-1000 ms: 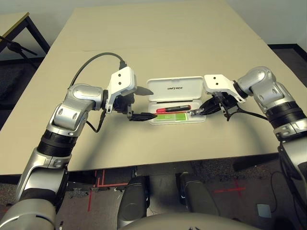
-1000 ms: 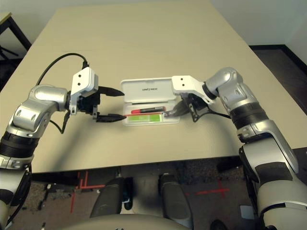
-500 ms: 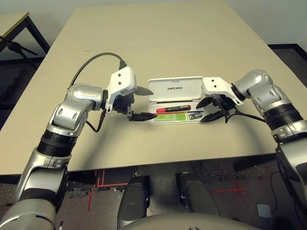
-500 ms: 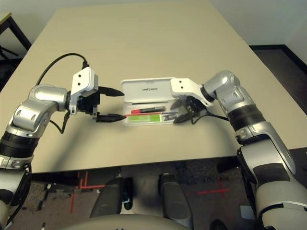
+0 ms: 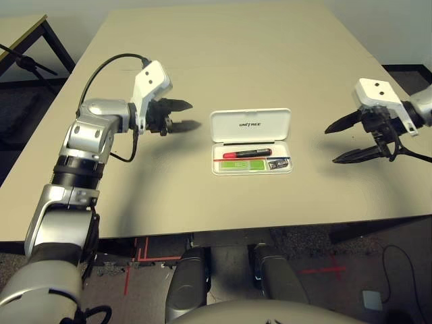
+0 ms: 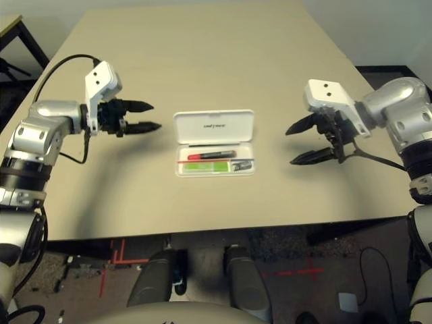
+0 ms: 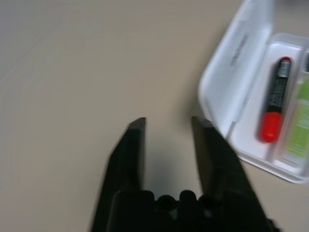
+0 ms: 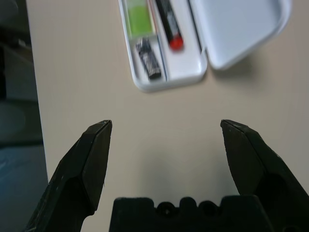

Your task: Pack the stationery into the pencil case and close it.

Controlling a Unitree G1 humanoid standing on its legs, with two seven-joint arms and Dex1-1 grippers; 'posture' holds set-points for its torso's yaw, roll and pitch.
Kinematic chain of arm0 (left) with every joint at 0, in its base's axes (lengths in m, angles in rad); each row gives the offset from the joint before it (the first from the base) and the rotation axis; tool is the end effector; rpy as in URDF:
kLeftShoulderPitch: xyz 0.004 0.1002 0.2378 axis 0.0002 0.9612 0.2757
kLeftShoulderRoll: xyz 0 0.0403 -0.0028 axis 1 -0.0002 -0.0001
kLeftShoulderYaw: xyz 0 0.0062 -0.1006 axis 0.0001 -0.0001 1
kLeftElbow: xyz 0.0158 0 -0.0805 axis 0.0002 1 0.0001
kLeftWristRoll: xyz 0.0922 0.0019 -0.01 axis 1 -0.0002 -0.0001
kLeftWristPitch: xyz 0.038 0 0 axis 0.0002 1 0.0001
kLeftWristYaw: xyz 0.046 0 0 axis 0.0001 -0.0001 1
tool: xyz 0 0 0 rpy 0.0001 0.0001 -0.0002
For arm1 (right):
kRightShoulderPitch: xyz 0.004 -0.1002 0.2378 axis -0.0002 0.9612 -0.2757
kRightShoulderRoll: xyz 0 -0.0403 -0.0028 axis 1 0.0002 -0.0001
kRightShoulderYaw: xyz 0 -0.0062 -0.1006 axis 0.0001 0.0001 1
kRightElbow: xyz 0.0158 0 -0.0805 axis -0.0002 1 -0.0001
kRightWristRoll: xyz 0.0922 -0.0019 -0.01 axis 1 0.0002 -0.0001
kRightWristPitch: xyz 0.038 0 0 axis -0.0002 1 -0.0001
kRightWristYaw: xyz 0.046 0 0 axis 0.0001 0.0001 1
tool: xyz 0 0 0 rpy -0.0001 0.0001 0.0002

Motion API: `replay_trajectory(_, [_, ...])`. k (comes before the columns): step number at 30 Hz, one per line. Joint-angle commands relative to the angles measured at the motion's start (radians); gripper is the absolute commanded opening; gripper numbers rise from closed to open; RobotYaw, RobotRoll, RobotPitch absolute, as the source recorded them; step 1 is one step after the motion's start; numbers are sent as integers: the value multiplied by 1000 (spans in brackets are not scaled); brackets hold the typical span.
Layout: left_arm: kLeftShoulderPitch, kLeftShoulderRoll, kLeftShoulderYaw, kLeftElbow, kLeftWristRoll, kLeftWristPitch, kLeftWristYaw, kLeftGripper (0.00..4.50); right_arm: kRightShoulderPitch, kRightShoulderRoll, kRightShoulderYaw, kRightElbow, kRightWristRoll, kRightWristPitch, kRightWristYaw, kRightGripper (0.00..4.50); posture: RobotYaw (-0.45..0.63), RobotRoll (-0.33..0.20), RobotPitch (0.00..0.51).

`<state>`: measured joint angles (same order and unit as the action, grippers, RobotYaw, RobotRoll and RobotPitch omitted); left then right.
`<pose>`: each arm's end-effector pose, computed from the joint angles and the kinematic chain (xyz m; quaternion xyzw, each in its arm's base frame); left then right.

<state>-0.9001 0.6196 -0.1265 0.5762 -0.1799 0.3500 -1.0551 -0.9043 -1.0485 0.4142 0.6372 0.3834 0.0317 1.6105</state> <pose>0.3284 0.2394 0.2040 0.1728 0.1129 -0.4317 0.8781 0.2962 -0.3120 0.2428 -0.2878 0.2044 0.5987 0.7190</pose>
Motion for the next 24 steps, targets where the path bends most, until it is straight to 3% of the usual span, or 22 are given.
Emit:
replay_trajectory(1, [-38,-24,1,105,37,-41,11,388,29,-29,-34,1,78,11,4,4500,-35,0,130])
replay_trajectory(2, [-48,-32,4,128,40,-37,14,33,32,-36,-34,-4,100,29,4,4500,-37,0,130])
replay_trajectory(11, [-132,-79,8,329,94,-102,53,33,58,-91,-41,10,204,54,4,4500,-54,0,126])
replay_trajectory(24, [-197,-186,-8,453,138,-232,-23,33,90,-125,-62,-7,300,87,4,4500,-79,0,116])
